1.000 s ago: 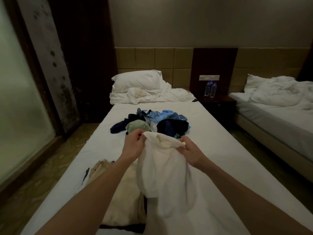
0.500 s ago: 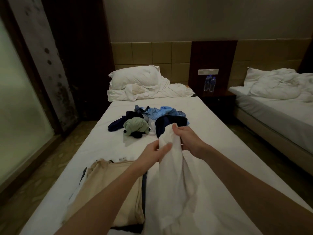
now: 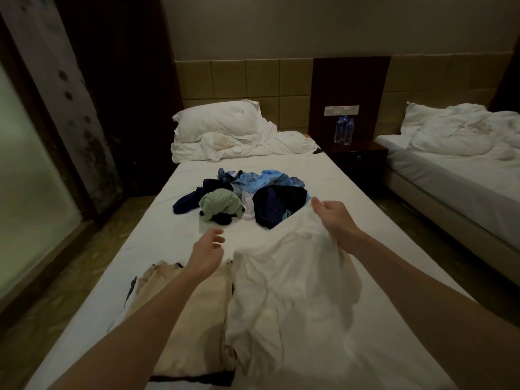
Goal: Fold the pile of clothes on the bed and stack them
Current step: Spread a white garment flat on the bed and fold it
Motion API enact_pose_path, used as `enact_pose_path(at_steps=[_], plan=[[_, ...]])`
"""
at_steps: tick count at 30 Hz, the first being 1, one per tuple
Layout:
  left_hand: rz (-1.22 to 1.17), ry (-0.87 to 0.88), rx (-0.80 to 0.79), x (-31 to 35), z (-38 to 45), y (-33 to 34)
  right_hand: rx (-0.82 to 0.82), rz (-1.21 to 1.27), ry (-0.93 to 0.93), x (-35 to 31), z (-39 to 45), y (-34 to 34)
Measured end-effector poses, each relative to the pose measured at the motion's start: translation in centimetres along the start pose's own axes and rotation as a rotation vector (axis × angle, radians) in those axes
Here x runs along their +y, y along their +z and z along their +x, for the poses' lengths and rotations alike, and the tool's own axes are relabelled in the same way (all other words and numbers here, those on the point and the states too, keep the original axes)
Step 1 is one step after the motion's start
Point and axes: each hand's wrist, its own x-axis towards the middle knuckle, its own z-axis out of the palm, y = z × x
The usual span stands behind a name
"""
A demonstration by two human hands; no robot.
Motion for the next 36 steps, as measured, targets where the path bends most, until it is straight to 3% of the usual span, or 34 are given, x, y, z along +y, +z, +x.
enact_pose_path(at_steps=[4,7,11,14,17,22,24,26,31,36], plan=[[0.071,0.141,-0.321,1.1,-1.4,2.8,-0.151,0.06,-0.026,-1.2,-0.5,1.6],[0.162,0.273,-0.426,2.1,-2.5,5.6,-0.23,0.116,-0.019,-2.5,-0.6,2.1],[-0.022,0.437,-0.248,4.2,-2.9,8.4,-0.297,0.189,0.017,-3.9,-0.8,1.8],[-0.233,0.371,-0.073,6.3,-2.8,8.6,-0.31,0.18,0.034,-4.0,-1.0,1.4],[-0.263,0.314,-0.005,6.9,-1.9,7.4,-0.347,0.151,0.087,-3.2,-1.7,1.2],[-0.436,0.138,0.09,7.0,-0.9,5.1,-0.737,-0.012,0.203,1.0,-4.5,1.7],[-0.46,0.098,0.077,7.2,-0.5,4.2,-0.814,-0.105,0.159,3.1,-4.9,3.0],[-0.44,0.084,0.087,7.0,-0.1,3.1,-0.757,-0.184,0.07,4.4,-4.4,3.9],[-0.25,0.06,0.129,4.2,0.8,-0.3,-0.384,-0.182,-0.015,3.1,-2.5,2.0],[0.104,0.015,0.027,2.3,0.7,0.1,-0.248,0.083,-0.004,-1.0,-1.3,1.1]])
